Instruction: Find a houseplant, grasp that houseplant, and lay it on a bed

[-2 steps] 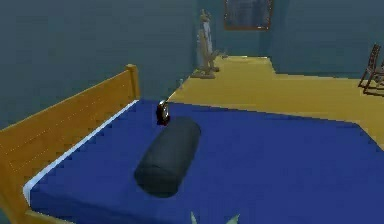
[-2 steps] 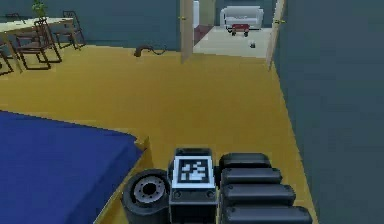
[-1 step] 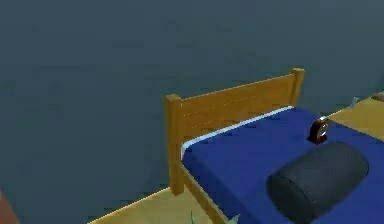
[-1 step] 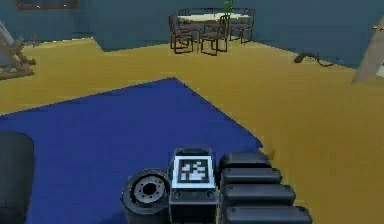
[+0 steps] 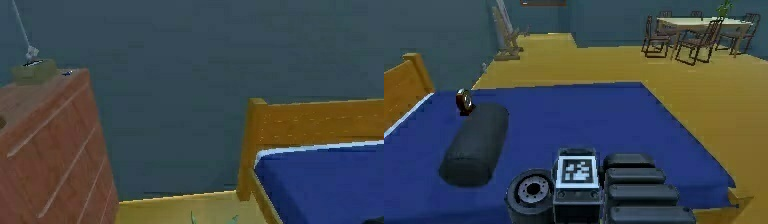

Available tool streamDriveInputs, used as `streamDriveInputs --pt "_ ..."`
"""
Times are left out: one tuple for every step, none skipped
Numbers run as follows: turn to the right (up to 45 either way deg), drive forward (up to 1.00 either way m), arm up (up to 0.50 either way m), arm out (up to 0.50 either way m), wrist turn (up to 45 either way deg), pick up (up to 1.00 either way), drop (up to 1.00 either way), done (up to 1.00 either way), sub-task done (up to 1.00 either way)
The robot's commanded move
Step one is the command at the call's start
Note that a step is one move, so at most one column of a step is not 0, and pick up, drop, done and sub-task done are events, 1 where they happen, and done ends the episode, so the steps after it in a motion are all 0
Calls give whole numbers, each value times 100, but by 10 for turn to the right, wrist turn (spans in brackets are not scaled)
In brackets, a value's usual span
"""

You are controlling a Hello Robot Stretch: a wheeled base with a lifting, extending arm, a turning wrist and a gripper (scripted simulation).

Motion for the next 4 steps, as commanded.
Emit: streamDriveInputs --pt "450 0 0 0 0 0 0 0 0" --pt "450 0 0 0 0 0 0 0 0" --pt "90 0 0 0 0 0 0 0 0" --pt "0 30 0 0 0 0 0 0 0"
